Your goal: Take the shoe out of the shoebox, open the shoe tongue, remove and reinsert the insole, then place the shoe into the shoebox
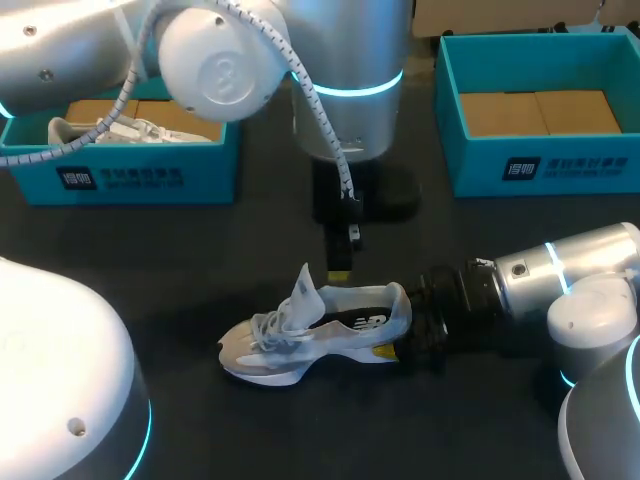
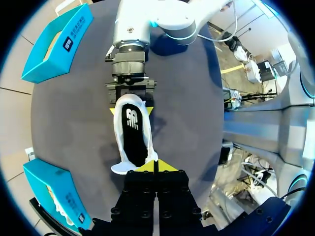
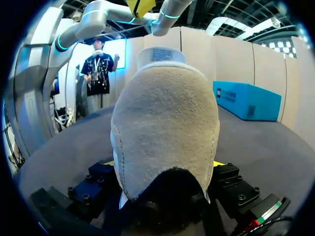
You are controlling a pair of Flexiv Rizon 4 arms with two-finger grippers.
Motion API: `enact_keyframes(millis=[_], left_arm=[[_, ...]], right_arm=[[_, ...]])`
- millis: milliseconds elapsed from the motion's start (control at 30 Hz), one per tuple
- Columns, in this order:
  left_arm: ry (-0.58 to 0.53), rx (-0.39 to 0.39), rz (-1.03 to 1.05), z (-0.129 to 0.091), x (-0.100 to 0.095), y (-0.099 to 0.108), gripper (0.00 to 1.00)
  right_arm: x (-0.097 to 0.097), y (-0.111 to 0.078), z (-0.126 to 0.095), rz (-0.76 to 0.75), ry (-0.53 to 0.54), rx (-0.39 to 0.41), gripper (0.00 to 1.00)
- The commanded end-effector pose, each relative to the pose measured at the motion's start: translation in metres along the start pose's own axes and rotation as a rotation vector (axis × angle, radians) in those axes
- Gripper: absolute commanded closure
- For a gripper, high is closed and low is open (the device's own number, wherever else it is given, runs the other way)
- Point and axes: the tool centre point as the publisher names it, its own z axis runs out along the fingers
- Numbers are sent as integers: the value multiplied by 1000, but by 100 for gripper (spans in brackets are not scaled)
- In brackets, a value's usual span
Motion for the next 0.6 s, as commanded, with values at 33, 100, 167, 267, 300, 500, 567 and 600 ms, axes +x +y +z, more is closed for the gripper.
enact_keyframes(millis=[33, 100, 167, 267, 300, 500, 567, 600], left_arm=[[-2, 2, 0, 0, 0, 1, 100], [-2, 2, 0, 0, 0, 1, 100], [-2, 2, 0, 0, 0, 1, 100], [-2, 2, 0, 0, 0, 1, 100], [-11, 28, 23, 2, 2, 0, 100], [16, 23, 51, 25, -4, -15, 100], [0, 35, 37, 32, -7, -21, 100], [16, 45, 44, 36, -8, -22, 100]], right_arm=[[-1, 0, 2, 1, -1, 3, 100], [-1, 0, 2, 1, -1, 3, 100], [-1, 0, 2, 1, -1, 3, 100], [-1, 0, 2, 1, -1, 3, 100], [-1, 0, 2, 1, -1, 3, 100], [-1, 0, 2, 1, -1, 3, 100], [-1, 0, 2, 1, -1, 3, 100], [-1, 0, 2, 1, -1, 3, 100]])
